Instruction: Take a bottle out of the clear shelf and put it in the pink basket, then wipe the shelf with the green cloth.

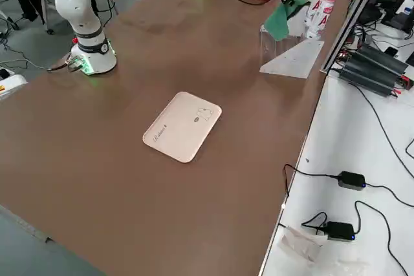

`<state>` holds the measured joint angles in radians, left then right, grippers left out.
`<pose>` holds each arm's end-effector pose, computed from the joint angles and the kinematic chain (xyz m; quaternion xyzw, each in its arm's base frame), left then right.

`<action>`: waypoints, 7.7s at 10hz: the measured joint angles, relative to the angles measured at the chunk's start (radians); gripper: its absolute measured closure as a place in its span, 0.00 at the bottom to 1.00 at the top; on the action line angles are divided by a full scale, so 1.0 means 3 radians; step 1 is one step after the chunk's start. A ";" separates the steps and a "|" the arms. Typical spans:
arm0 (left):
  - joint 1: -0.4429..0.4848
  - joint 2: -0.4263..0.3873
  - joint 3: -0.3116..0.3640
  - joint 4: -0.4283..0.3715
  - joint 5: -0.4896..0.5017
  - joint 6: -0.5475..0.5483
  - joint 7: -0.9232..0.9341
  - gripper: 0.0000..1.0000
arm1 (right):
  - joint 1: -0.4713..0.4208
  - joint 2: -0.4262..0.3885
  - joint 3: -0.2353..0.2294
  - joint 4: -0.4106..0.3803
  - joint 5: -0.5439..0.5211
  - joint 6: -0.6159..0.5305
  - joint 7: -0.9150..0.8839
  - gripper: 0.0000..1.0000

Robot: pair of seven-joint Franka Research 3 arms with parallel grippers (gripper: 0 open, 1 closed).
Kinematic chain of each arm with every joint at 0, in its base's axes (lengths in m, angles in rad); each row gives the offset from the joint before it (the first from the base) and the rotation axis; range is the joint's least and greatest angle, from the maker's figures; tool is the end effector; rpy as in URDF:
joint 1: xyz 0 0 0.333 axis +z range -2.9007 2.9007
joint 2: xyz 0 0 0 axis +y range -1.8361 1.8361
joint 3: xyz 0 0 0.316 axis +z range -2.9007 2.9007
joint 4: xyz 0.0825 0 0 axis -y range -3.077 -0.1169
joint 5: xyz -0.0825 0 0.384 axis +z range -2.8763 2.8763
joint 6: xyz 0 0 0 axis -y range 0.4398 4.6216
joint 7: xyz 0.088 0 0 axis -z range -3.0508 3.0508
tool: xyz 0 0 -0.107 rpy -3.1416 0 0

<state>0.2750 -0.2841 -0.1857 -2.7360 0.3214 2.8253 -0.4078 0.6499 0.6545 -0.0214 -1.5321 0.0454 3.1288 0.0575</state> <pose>0.4173 0.0239 0.3438 -0.9736 -0.1011 -0.1909 0.0732 0.6124 0.4453 0.3873 -0.8591 -0.2364 -0.4255 0.1581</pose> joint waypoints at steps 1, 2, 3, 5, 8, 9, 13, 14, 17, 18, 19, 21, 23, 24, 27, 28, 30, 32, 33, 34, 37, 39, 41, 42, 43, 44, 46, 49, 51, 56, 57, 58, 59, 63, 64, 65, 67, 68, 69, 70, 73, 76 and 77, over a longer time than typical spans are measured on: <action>0.0000 0.0000 0.0000 0.0000 0.0000 0.0000 0.0000 0.56 | -0.0005 0.0001 -0.0002 0.0001 -0.0089 0.0108 0.0000 0.97; 0.0000 0.0000 0.0000 0.0000 0.0000 0.0000 0.0000 0.56 | -0.0011 0.0009 -0.0005 -0.0002 -0.0153 0.0211 0.0000 0.97; 0.0000 0.0000 0.0000 0.0000 0.0000 0.0000 0.0000 0.56 | -0.0014 0.0030 -0.0006 -0.0014 -0.0191 0.0309 -0.0001 0.97; 0.0000 0.0000 0.0000 0.0000 0.0000 0.0000 0.0000 0.56 | -0.0017 0.0097 -0.0008 -0.0027 -0.0245 0.0423 -0.0004 0.97; 0.0001 -0.0001 0.0000 0.0035 0.0003 0.0000 0.0002 0.45 | -0.0053 0.0163 -0.0018 0.0038 -0.0287 0.0516 -0.0005 0.97; 0.0001 -0.0001 0.0000 0.0039 0.0003 0.0000 0.0002 0.36 | -0.0076 0.0183 -0.0018 0.0096 -0.0290 0.0517 -0.0005 0.97; 0.0002 -0.0001 0.0000 0.0058 0.0004 0.0000 0.0002 0.24 | -0.0133 0.0264 -0.0025 0.0147 -0.0297 0.0624 -0.0010 0.97; 0.0003 -0.0002 0.0001 0.0106 0.0004 0.0000 0.0003 0.20 | -0.0134 0.0310 -0.0029 0.0149 -0.0298 0.0669 -0.0011 0.97; -0.0002 0.0026 -0.0026 0.0606 0.0004 -0.0638 0.0026 0.00 | -0.0136 0.0393 -0.0038 0.0166 -0.0302 0.0744 -0.0015 0.97; -0.0009 0.0108 -0.0069 0.0927 0.0004 -0.1088 0.0053 0.00 | -0.0137 0.0417 -0.0043 0.0168 -0.0303 0.0787 -0.0016 0.97; -0.0013 0.0253 -0.0135 0.1281 0.0003 -0.1493 0.0055 0.00 | -0.0140 0.0446 -0.0048 0.0177 -0.0303 0.0836 -0.0016 0.97; -0.0016 0.0645 -0.0317 0.2021 -0.0225 -0.2131 0.0051 0.00 | -0.0152 0.0511 -0.0053 0.0208 -0.0304 0.0895 -0.0018 0.97; -0.0026 0.0989 -0.0449 0.2802 -0.0619 -0.2715 0.0049 0.00 | -0.0154 0.0599 -0.0053 0.0290 -0.0304 0.0910 -0.0021 0.97; -0.0030 0.1082 -0.0457 0.3117 -0.0773 -0.2918 0.0050 0.00 | -0.0151 0.0624 -0.0052 0.0332 -0.0304 0.0915 -0.0021 0.97; -0.0025 0.1166 -0.0456 0.3836 -0.0914 -0.3800 0.0231 0.00 | -0.0111 0.0655 -0.0039 0.0455 -0.0304 0.0910 -0.0018 0.97; -0.0026 0.1184 -0.0466 0.3956 -0.0914 -0.3968 0.0373 0.00 | -0.0093 0.0681 -0.0035 0.0501 -0.0294 0.0910 -0.0012 0.97; -0.0026 0.1204 -0.0523 0.4006 -0.0914 -0.4026 0.0796 0.00 | -0.0057 0.0771 -0.0030 0.0634 -0.0277 0.0909 -0.0001 0.97; 0.0048 0.1204 -0.0514 0.4072 -0.0914 -0.4072 0.1446 0.00 | -0.0038 0.0851 -0.0028 0.0723 -0.0233 0.0909 0.0003 0.97; 0.0080 0.1204 -0.0504 0.4106 -0.0915 -0.4079 0.1626 0.00 | -0.0031 0.0882 -0.0025 0.0751 -0.0213 0.0909 0.0009 0.97; 0.0085 0.1205 -0.0504 0.4117 -0.0916 -0.4086 0.1669 0.00 | -0.0016 0.0917 -0.0019 0.0784 -0.0196 0.0909 0.0018 0.97; 0.0051 0.1216 -0.0510 0.4118 -0.0916 -0.4086 0.1675 0.00 | 0.0028 0.0971 0.0011 0.0873 -0.0150 0.0912 0.0046 0.97; 0.0027 0.1217 -0.0493 0.4120 -0.0916 -0.4086 0.1675 0.00 | 0.0045 0.0974 0.0025 0.0898 -0.0137 0.0914 0.0064 0.97; -0.0179 0.1217 -0.0277 0.4125 -0.0915 -0.4086 0.1676 0.00 | 0.0054 0.0975 0.0032 0.0924 -0.0119 0.0914 0.0077 0.97; -0.0391 0.1217 -0.0060 0.4127 -0.0916 -0.4086 0.1677 0.00 | 0.0052 0.0975 0.0029 0.0932 -0.0103 0.0914 0.0078 0.97; -0.0532 0.1217 0.0098 0.4128 -0.0916 -0.4086 0.1677 0.00 | 0.0039 0.0976 0.0017 0.0932 -0.0100 0.0914 0.0079 0.97; -0.0549 0.1218 0.0146 0.4129 -0.0915 -0.4086 0.1682 0.00 | 0.0007 0.0976 -0.0001 0.0932 -0.0127 0.0914 0.0078 0.97; -0.0567 0.1219 0.0160 0.4129 -0.0915 -0.4086 0.1692 0.00 | -0.0097 0.0975 -0.0038 0.0903 -0.0238 0.0906 0.0068 0.97; -0.0597 0.1219 0.0151 0.4143 -0.0916 -0.4035 0.1691 0.00 | -0.0152 0.0974 -0.0100 0.0803 -0.0303 0.0909 0.0058 0.97; -0.0581 0.1220 0.0161 0.4144 -0.0915 -0.4019 0.1691 0.00 | -0.0142 0.0972 -0.0106 0.0798 -0.0303 0.0910 0.0058 0.97; -0.0379 0.1436 0.0192 0.4145 -0.0915 -0.4016 0.1698 0.00 | -0.0008 0.0972 -0.0101 0.0799 -0.0256 0.0909 0.0083 0.97; -0.0326 0.1440 0.0194 0.4158 -0.0915 -0.4016 0.1701 0.00 | 0.0034 0.0973 -0.0097 0.0810 -0.0196 0.0909 0.0085 0.97; -0.0290 0.1438 0.0194 0.4205 -0.0915 -0.4016 0.1714 0.00 | 0.0069 0.0976 -0.0090 0.0823 -0.0149 0.0909 0.0100 0.97; -0.0278 0.1437 0.0194 0.4247 -0.0915 -0.4016 0.1719 0.00 | 0.0096 0.0981 -0.0078 0.0846 -0.0119 0.0909 0.0163 0.97; -0.0306 0.1437 0.0182 0.4318 -0.0843 -0.4016 0.1719 0.00 | 0.0181 0.1054 -0.0016 0.1018 -0.0097 0.0901 0.0376 0.97; -0.0317 0.1436 0.0164 0.4331 -0.0825 -0.4016 0.1719 0.00 | 0.0173 0.1077 -0.0018 0.1031 -0.0097 0.0901 0.0378 0.97; -0.0333 0.1434 0.0149 0.4338 -0.0822 -0.4016 0.1718 0.00 | 0.0143 0.1087 -0.0031 0.1031 -0.0136 0.0901 0.0377 0.97; -0.0356 0.1432 0.0134 0.4344 -0.0822 -0.4014 0.1717 0.00 | -0.0003 0.1085 -0.0091 0.1013 -0.0280 0.0901 0.0366 0.97; -0.0357 0.1431 0.0109 0.4367 -0.0822 -0.4001 0.1717 0.00 | -0.0080 0.1079 -0.0132 0.0985 -0.0372 0.0901 0.0366 0.97; -0.0357 0.1428 0.0080 0.4415 -0.0822 -0.3996 0.1717 0.00 | -0.0141 0.1062 -0.0153 0.0926 -0.0452 0.0902 0.0366 0.97; -0.0357 0.1427 0.0068 0.4443 -0.0821 -0.4003 0.1717 0.00 | -0.0181 0.1047 -0.0171 0.0863 -0.0500 0.0905 0.0366 0.97; -0.0323 0.1427 0.0070 0.4445 -0.0820 -0.4007 0.1717 0.00 | -0.0210 0.0961 -0.0204 0.0724 -0.0523 0.0918 0.0365 0.97; -0.0324 0.1427 0.0068 0.4446 -0.0820 -0.4007 0.1717 0.00 | -0.0182 0.0931 -0.0230 0.0674 -0.0526 0.0917 0.0368 0.97; -0.0325 0.1427 0.0067 0.4447 -0.0820 -0.4006 0.1717 0.00 | -0.0130 0.0931 -0.0227 0.0672 -0.0526 0.0913 0.0369 0.97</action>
<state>0.1775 0.1440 -0.1658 -1.4021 0.0753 1.6234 0.1074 0.6107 0.9338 -0.0894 -1.3304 -0.1124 3.4026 0.1682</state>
